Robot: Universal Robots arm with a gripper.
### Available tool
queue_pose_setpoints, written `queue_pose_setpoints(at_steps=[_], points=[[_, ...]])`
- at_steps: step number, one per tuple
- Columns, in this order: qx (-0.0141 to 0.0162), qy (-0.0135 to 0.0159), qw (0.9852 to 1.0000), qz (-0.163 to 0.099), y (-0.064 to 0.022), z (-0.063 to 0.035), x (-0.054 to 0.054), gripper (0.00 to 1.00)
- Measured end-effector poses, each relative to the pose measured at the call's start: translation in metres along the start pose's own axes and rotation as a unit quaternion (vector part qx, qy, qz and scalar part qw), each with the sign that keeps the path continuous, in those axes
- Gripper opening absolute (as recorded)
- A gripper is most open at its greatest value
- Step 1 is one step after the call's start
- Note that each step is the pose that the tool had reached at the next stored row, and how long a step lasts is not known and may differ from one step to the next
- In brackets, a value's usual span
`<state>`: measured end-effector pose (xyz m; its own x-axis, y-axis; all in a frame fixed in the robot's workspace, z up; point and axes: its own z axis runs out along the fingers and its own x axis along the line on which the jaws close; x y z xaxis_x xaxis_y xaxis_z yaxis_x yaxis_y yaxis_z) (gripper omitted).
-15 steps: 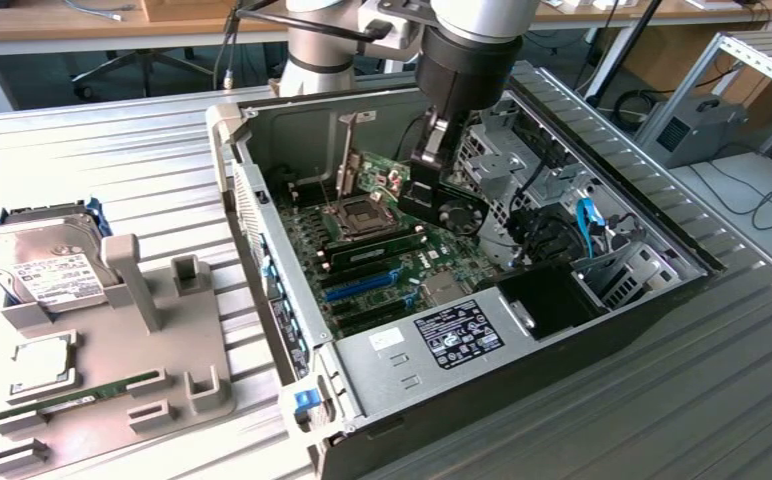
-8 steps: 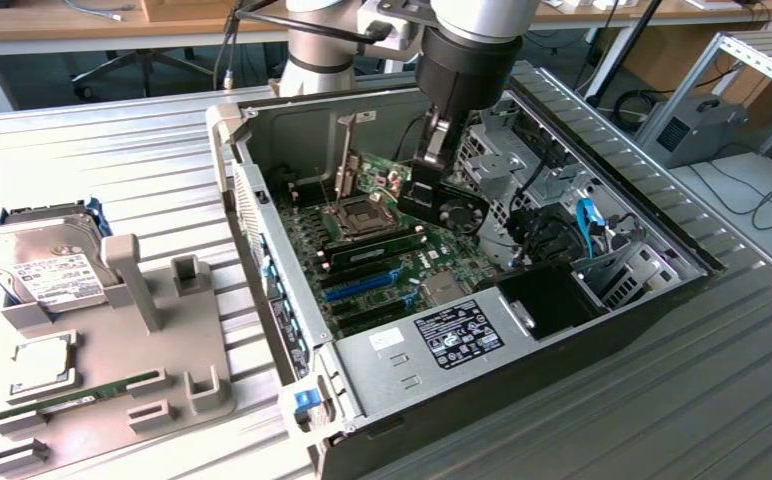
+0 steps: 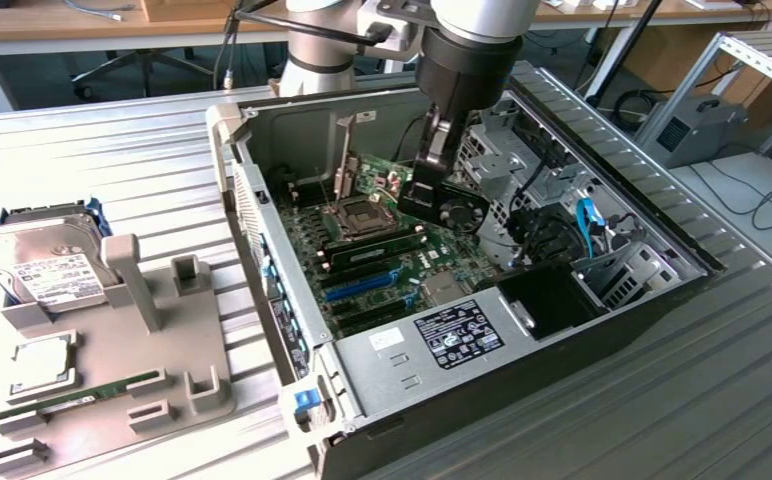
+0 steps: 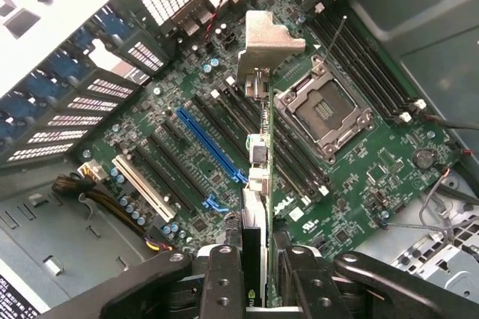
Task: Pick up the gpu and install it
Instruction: 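Insert the gpu into the slot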
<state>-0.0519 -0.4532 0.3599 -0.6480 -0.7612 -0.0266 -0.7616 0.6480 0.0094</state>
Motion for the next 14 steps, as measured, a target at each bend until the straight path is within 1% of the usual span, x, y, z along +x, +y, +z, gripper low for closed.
queue_pose_setpoints(at_steps=[14], points=[[-0.0005,0.0002,0.9998,-0.018,0.0,0.0,0.0,0.26]])
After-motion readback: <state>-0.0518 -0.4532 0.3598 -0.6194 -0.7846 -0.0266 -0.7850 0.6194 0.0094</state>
